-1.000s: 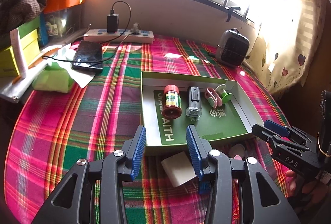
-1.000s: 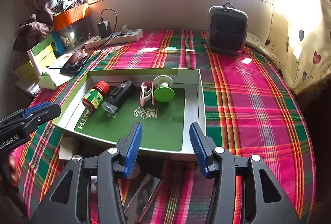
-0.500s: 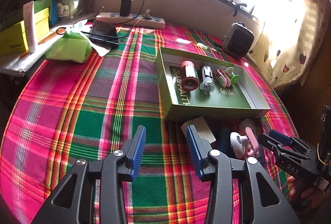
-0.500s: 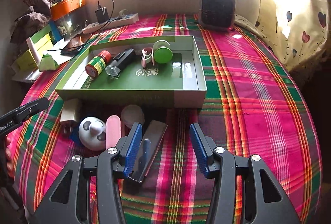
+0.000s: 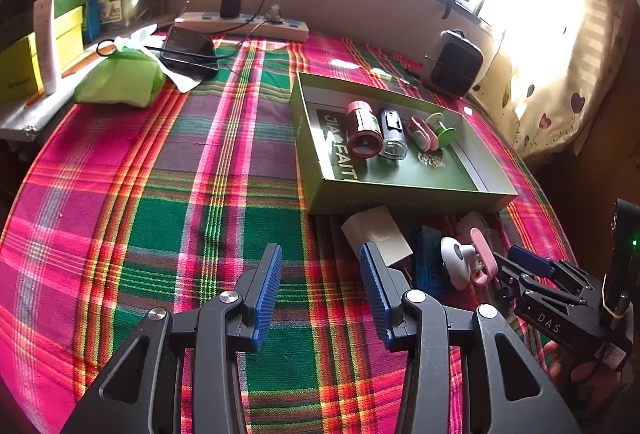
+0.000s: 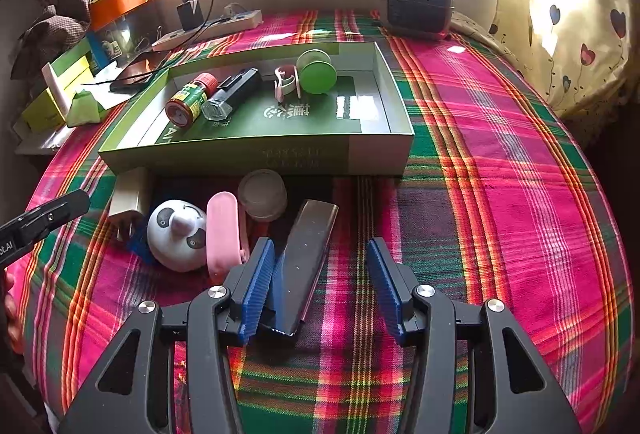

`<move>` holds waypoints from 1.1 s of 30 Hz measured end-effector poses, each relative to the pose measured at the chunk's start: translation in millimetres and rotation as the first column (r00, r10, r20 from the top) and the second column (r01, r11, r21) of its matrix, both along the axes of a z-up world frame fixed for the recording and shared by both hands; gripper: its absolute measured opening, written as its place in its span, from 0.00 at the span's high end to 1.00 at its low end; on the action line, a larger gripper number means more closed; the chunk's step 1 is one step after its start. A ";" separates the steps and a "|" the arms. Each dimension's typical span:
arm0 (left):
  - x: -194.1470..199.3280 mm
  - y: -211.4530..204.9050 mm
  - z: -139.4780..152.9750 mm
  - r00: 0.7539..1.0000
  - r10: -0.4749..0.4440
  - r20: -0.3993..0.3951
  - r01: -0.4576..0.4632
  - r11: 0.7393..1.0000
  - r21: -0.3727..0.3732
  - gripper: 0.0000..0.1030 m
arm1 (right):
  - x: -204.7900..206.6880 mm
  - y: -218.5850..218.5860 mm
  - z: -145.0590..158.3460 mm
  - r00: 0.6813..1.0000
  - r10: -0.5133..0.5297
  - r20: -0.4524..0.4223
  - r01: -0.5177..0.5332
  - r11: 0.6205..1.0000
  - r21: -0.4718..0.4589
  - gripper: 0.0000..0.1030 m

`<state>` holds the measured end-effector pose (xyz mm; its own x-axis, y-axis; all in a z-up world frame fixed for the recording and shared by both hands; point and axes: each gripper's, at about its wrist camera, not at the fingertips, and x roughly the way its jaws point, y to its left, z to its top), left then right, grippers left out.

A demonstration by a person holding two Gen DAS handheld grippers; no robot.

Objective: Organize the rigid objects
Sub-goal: 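Grasp the black rectangular bar beside the box with the right tool, then grasp the white charger plug with the left tool while the right tool holds the black bar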

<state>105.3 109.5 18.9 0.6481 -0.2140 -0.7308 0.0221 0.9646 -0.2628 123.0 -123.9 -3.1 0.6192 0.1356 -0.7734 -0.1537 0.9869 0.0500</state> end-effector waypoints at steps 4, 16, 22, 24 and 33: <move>0.7 -2.0 0.5 1.000 -0.005 -0.001 0.005 1.000 -0.002 0.61 | 0.1 0.5 -0.7 1.000 -0.014 0.002 0.014 0.999 -0.042 0.52; 5.6 -12.3 0.8 1.000 -0.009 -0.014 0.009 1.000 0.008 0.61 | -3.0 -21.5 -0.5 0.999 -0.036 0.012 0.037 0.999 -0.038 0.59; 9.3 -19.8 2.2 1.000 -0.007 -0.018 0.008 1.000 0.021 0.61 | -2.8 -32.5 0.3 0.999 -0.034 0.014 0.034 0.999 -0.020 0.76; 10.7 -21.8 2.7 1.000 -0.005 -0.019 0.006 1.000 0.026 0.61 | -3.0 -35.6 0.4 1.000 -0.028 0.013 0.028 1.000 -0.012 0.76; 17.7 -35.9 3.9 1.000 -0.005 -0.022 0.006 0.999 0.045 0.61 | -2.1 -49.8 0.4 0.999 -0.035 0.013 0.035 0.999 -0.006 0.76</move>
